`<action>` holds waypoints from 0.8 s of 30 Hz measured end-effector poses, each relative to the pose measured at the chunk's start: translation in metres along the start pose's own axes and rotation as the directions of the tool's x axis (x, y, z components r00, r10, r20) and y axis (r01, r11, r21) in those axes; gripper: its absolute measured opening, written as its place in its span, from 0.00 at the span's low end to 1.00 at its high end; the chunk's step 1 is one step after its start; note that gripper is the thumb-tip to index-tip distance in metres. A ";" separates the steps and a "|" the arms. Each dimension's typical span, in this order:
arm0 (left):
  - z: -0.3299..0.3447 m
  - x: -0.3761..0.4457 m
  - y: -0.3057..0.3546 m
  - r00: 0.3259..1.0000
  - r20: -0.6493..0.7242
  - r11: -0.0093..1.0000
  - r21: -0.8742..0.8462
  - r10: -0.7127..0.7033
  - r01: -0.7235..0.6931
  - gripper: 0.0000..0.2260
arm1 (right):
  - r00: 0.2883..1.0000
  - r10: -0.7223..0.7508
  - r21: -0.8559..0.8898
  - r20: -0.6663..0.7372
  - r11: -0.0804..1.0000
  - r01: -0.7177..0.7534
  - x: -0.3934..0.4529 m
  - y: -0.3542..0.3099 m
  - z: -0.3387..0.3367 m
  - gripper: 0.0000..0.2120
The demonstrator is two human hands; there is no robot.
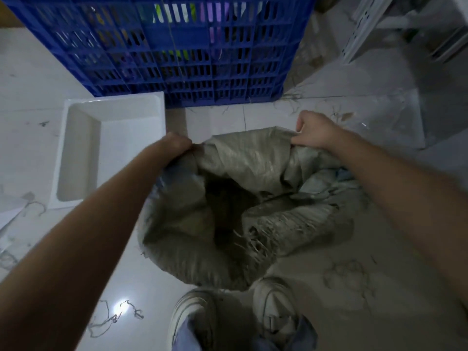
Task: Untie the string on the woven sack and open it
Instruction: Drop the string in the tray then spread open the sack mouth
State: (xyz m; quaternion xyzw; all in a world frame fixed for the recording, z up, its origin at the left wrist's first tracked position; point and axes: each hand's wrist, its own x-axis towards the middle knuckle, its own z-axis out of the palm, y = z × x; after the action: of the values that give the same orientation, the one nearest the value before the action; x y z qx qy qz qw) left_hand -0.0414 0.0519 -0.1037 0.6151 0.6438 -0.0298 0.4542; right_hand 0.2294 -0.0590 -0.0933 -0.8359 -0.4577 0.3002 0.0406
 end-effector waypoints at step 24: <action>0.073 -0.085 -0.098 0.541 0.815 0.171 0.514 0.207 -0.841 0.58 | 0.628 -0.428 0.084 0.651 0.862 0.500 -0.094 0.013 0.103 0.54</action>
State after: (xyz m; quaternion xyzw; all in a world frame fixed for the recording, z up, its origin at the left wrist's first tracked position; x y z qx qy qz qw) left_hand -0.0962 -0.0808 -0.1446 0.9020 0.0709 -0.3754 0.2014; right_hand 0.1458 -0.1616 -0.1382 -0.5330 -0.6574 0.5253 -0.0883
